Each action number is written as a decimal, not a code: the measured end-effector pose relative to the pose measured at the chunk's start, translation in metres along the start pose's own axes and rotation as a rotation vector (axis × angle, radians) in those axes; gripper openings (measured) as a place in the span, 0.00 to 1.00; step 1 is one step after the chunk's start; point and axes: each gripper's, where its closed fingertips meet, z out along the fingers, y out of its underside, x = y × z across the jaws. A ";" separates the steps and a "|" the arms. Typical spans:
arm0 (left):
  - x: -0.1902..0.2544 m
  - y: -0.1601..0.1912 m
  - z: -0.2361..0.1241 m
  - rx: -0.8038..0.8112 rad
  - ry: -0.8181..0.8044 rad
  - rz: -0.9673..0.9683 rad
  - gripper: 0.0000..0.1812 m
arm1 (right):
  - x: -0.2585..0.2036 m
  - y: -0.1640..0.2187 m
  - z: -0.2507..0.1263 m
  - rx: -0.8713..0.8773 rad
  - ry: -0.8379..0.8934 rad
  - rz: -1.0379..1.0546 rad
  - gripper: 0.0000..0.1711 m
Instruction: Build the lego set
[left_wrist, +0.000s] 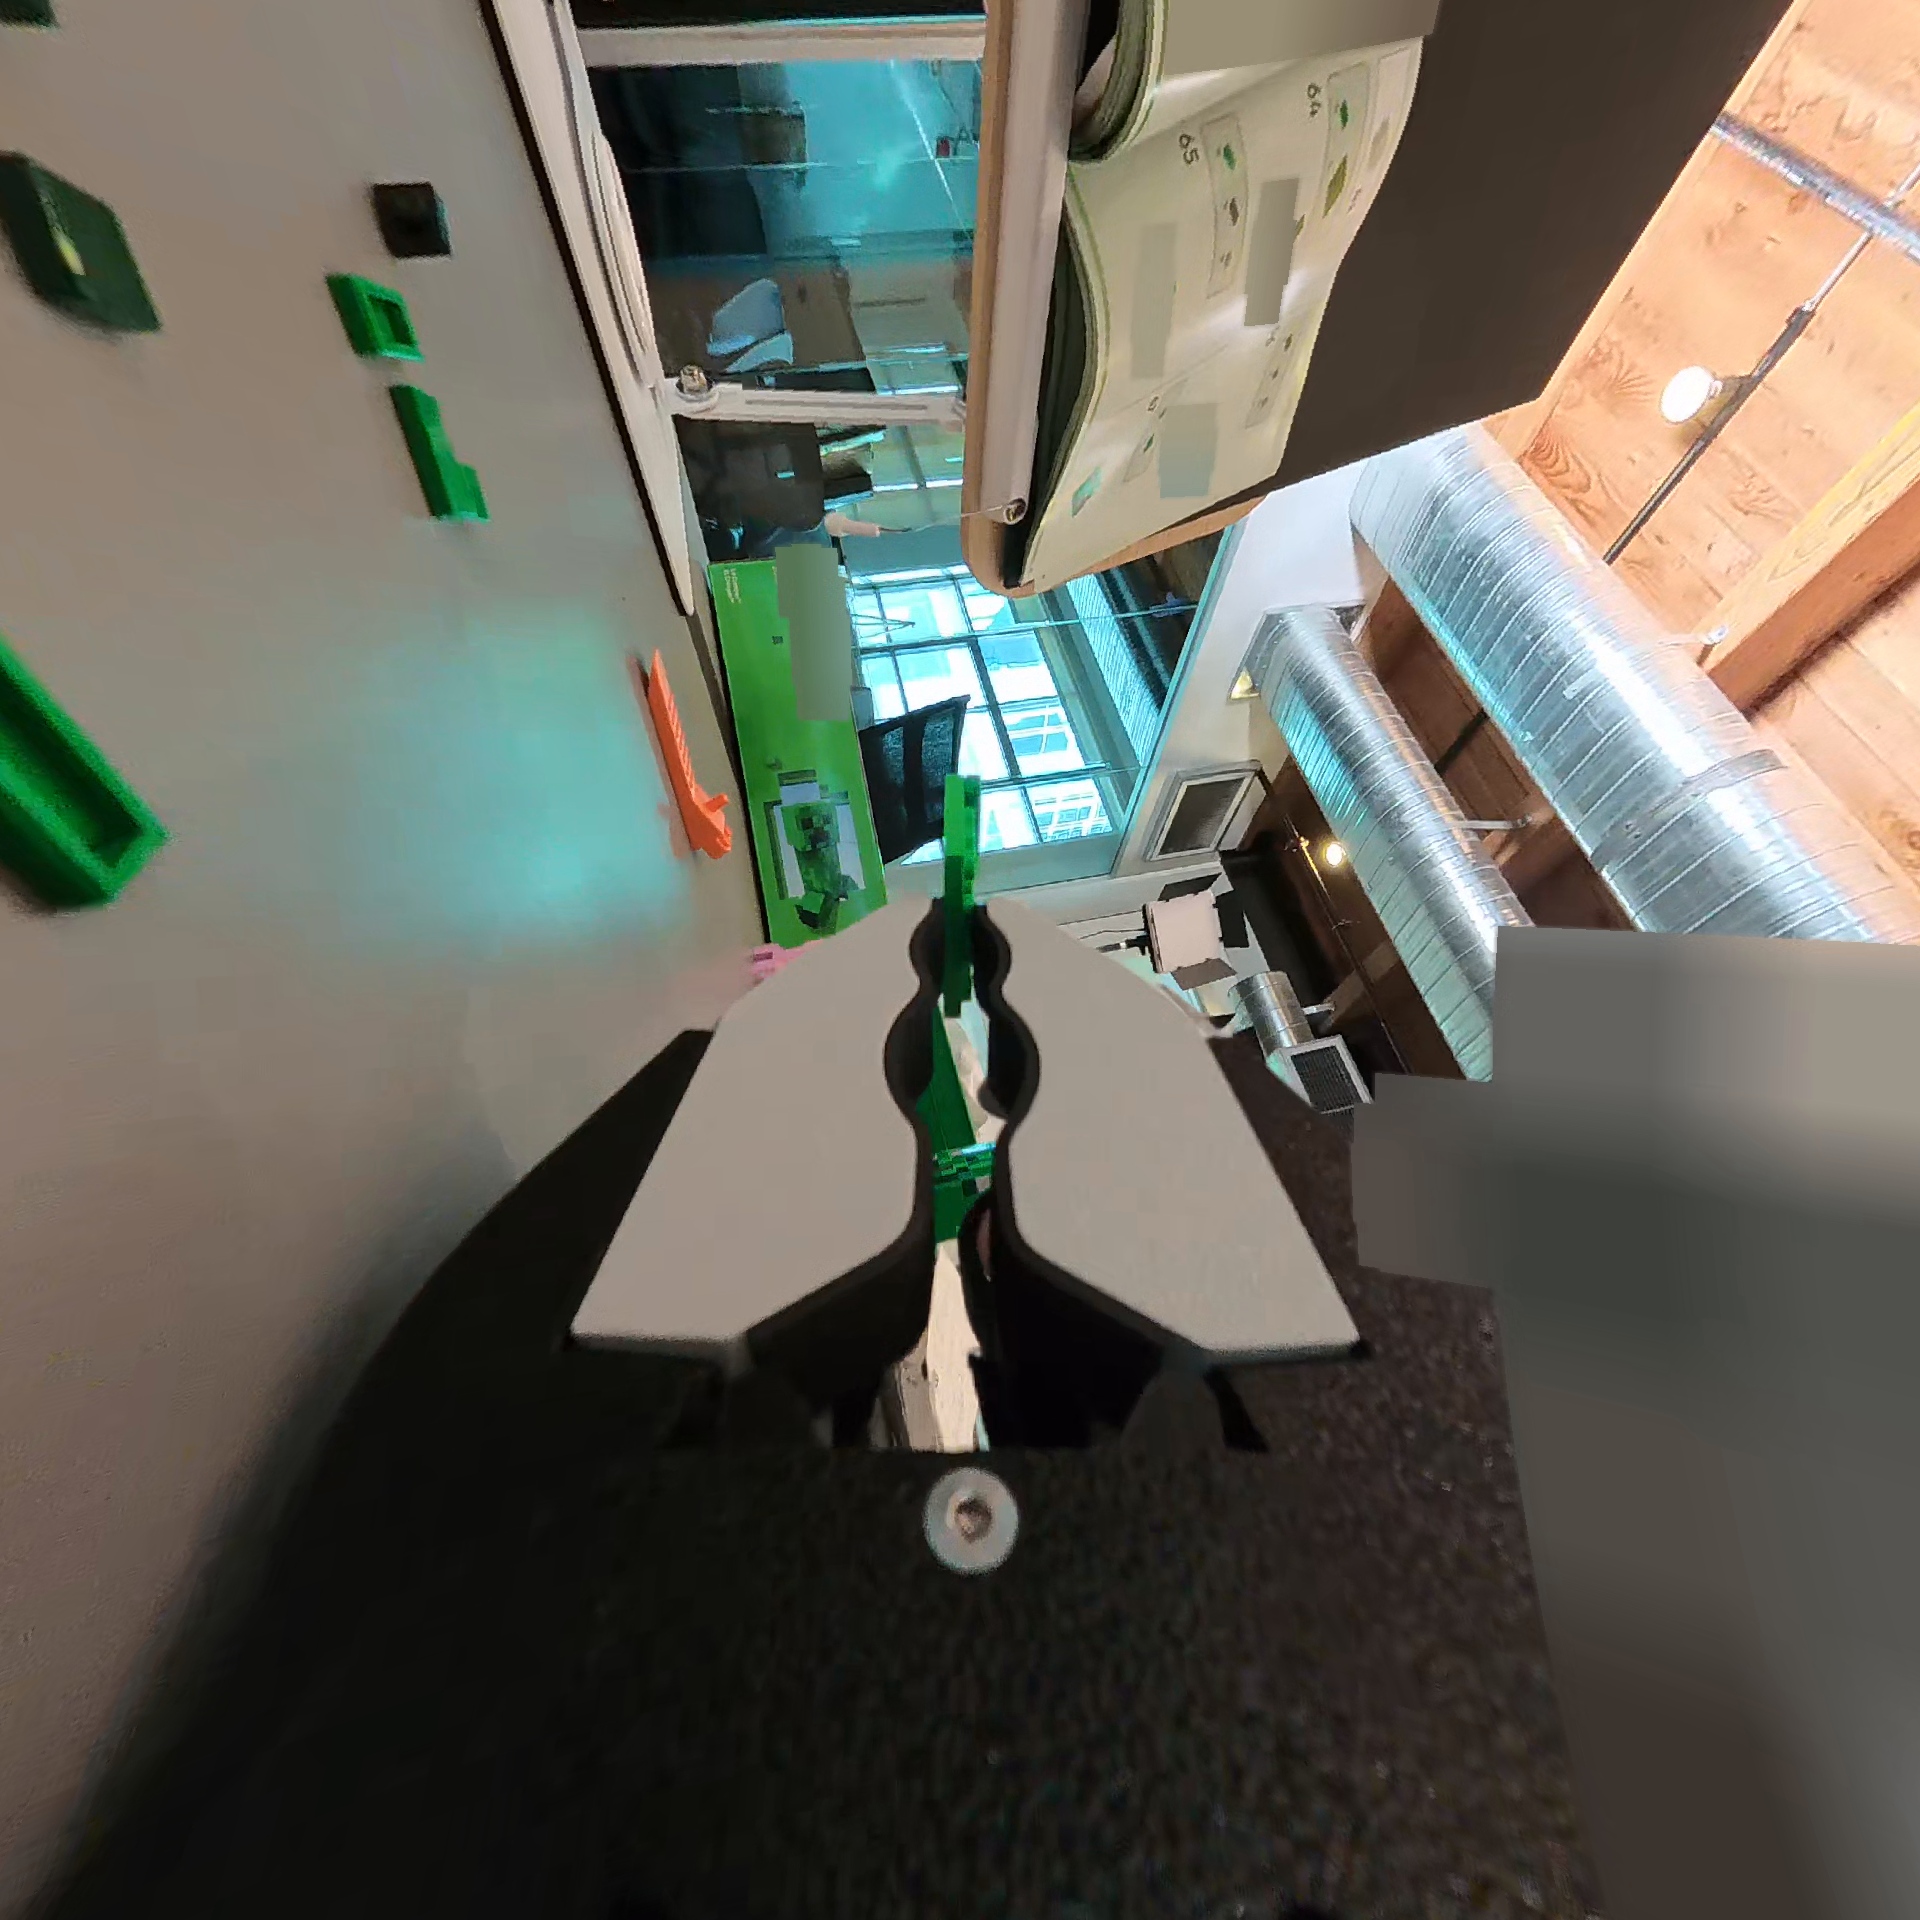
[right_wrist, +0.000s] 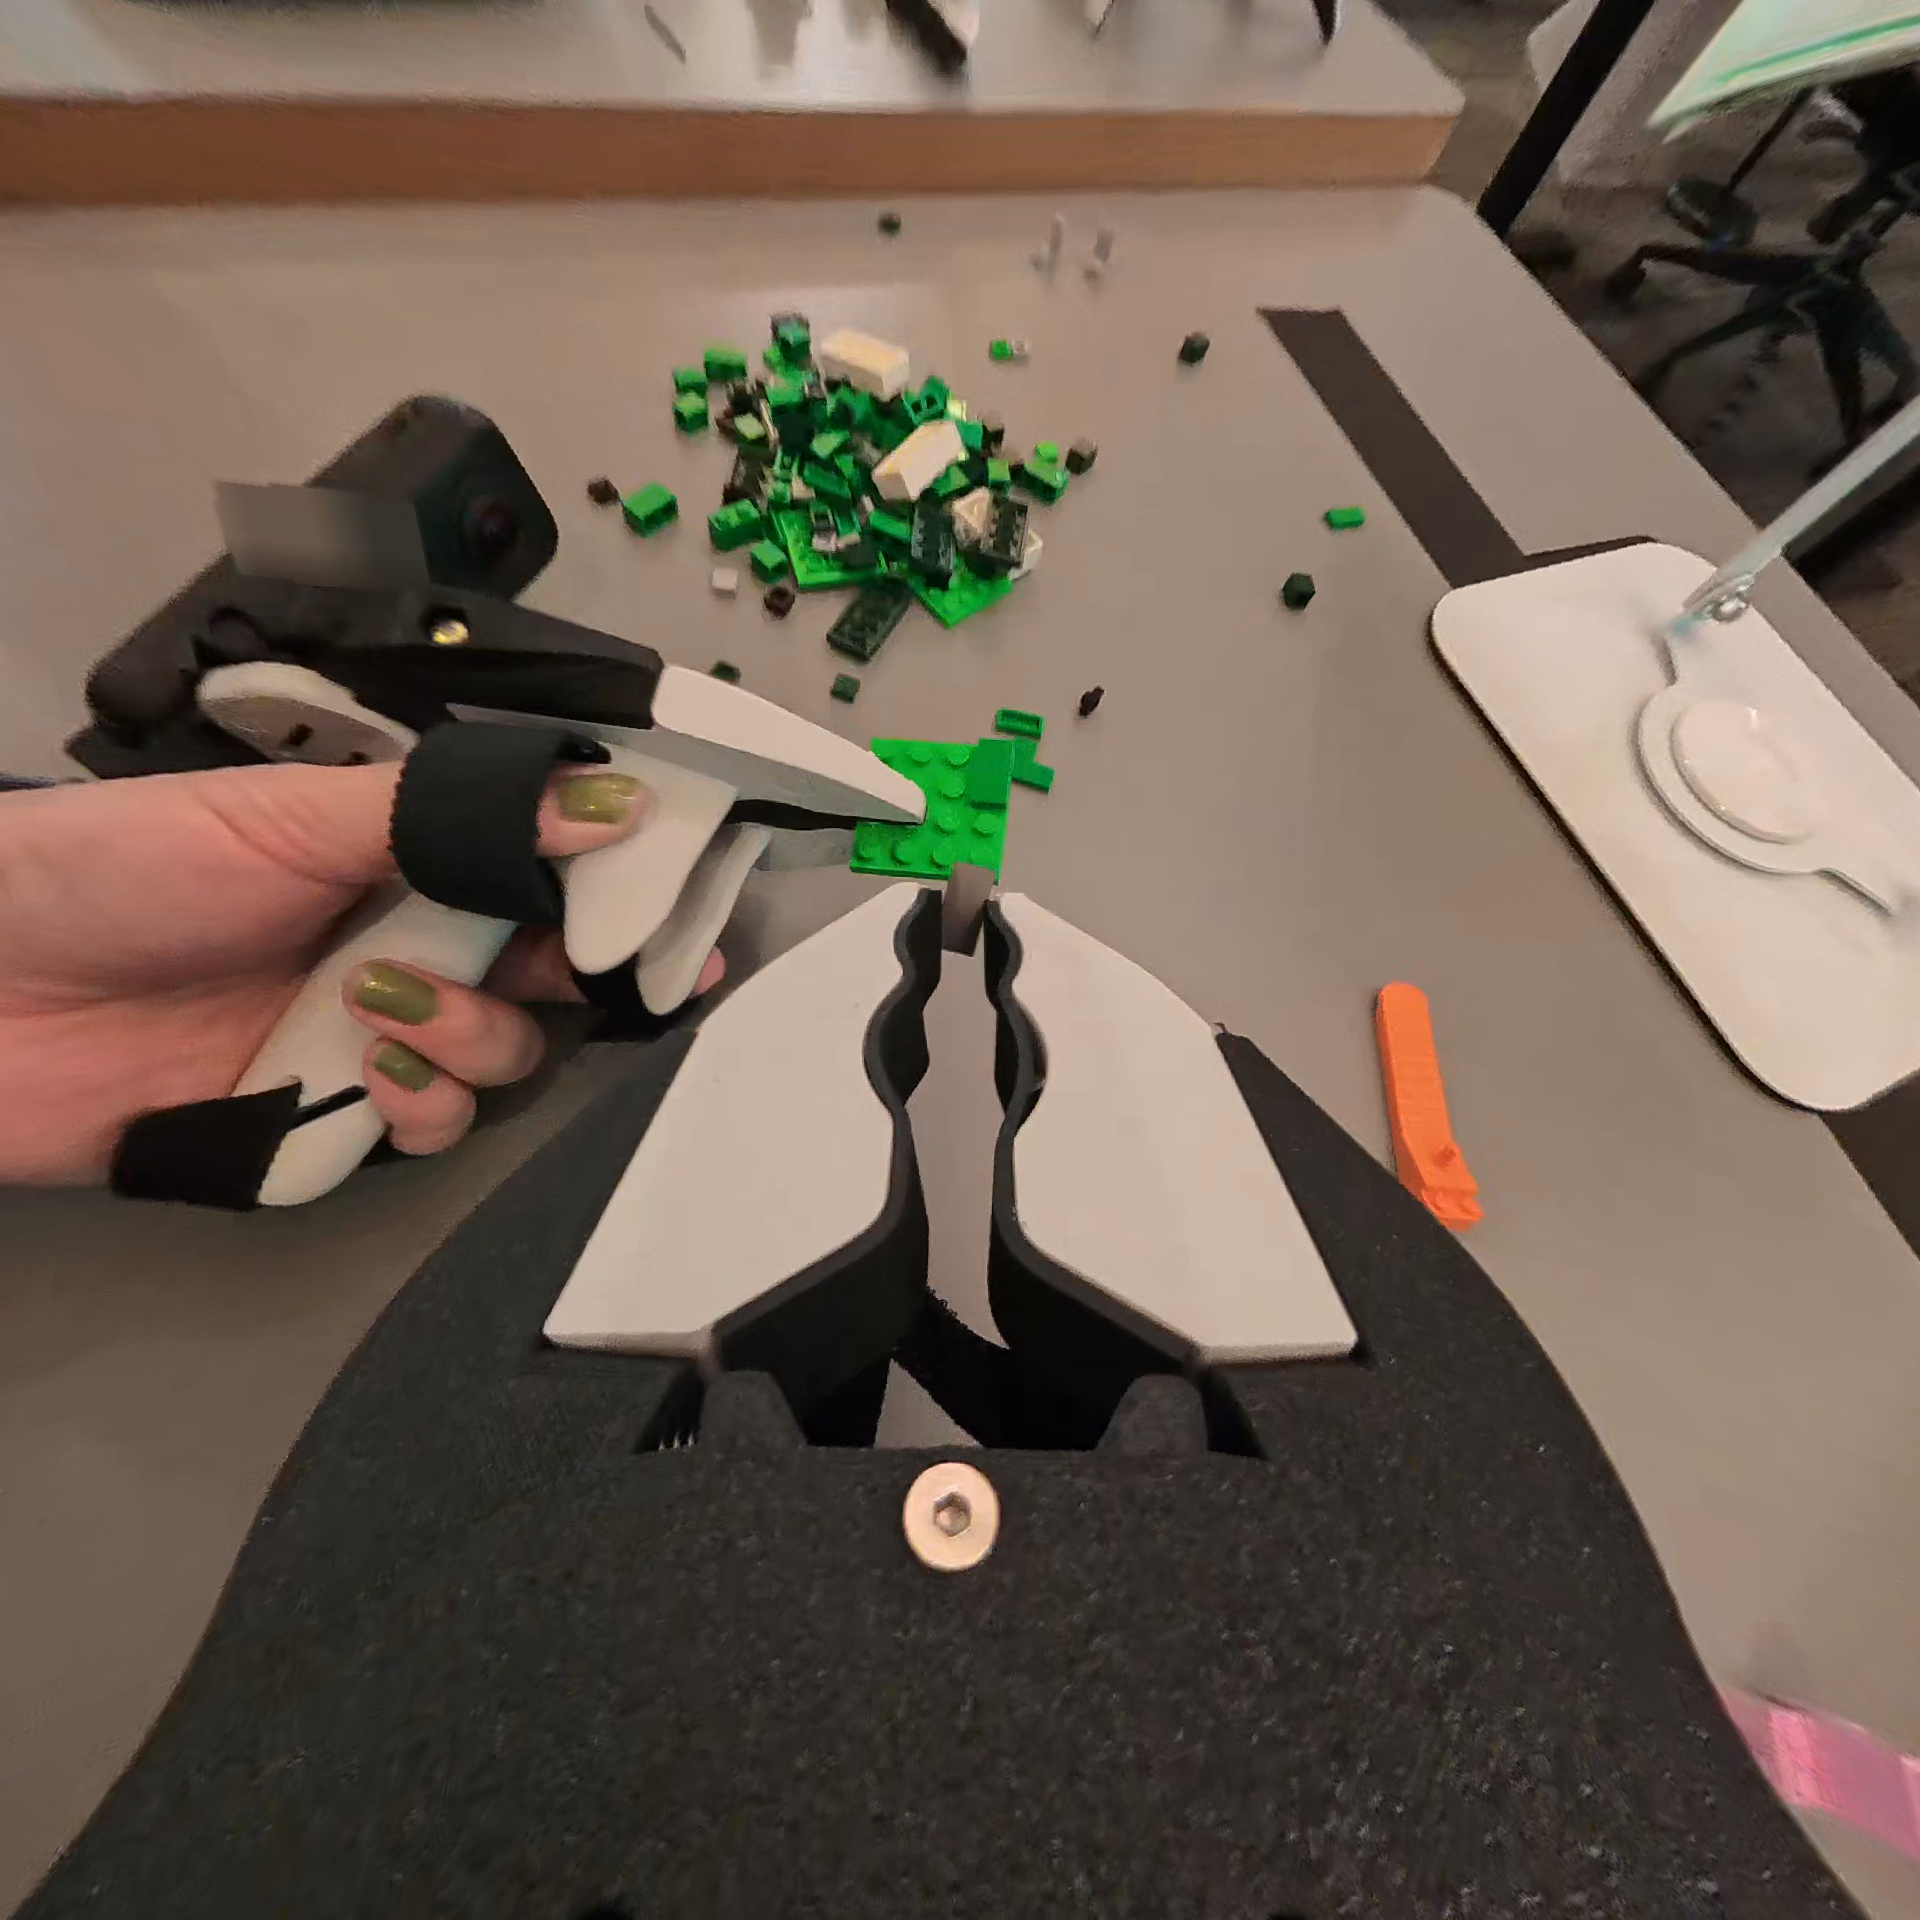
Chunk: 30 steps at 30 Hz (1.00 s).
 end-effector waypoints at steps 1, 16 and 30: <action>0.000 0.002 0.000 -0.008 0.000 0.003 0.02 | 0.001 0.002 0.004 -0.026 0.011 -0.013 0.04; -0.002 0.019 0.001 -0.072 -0.001 0.015 0.02 | 0.001 0.014 0.009 -0.143 0.014 -0.030 0.04; -0.002 0.023 0.001 -0.094 0.002 0.009 0.02 | 0.001 0.016 0.008 -0.172 -0.007 -0.042 0.06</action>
